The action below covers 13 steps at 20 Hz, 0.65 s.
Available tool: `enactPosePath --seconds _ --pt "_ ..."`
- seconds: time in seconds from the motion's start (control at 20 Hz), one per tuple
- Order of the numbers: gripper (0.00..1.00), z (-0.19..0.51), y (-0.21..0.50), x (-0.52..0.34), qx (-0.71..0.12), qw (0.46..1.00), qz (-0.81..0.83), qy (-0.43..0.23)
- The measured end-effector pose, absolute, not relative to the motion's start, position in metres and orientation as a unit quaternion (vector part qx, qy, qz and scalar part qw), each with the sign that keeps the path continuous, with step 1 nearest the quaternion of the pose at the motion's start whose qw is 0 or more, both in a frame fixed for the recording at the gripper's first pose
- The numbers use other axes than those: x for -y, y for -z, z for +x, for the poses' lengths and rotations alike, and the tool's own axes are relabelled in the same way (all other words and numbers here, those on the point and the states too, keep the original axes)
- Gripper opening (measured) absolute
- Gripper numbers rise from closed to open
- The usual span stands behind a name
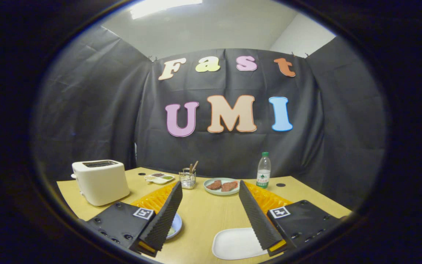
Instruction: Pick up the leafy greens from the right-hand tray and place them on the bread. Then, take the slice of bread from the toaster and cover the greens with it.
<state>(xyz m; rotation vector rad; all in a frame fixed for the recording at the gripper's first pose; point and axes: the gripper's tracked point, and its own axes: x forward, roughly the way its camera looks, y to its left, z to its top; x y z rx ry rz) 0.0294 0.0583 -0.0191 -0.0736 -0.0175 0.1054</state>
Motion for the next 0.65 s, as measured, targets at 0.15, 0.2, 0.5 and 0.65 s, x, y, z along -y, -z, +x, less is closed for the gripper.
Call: enactPosePath --seconds 0.15,0.2,0.5,0.65 --pt "0.98 0.027 0.026 -0.059 0.0 0.998 -0.035 -0.057" --pt "0.98 0.026 0.027 -0.059 0.0 0.998 -0.036 -0.058" --pt "0.98 0.027 0.034 -0.056 -0.008 0.998 -0.028 -0.057" --pt "0.98 0.029 0.034 -0.054 -0.006 0.998 -0.033 -0.053"
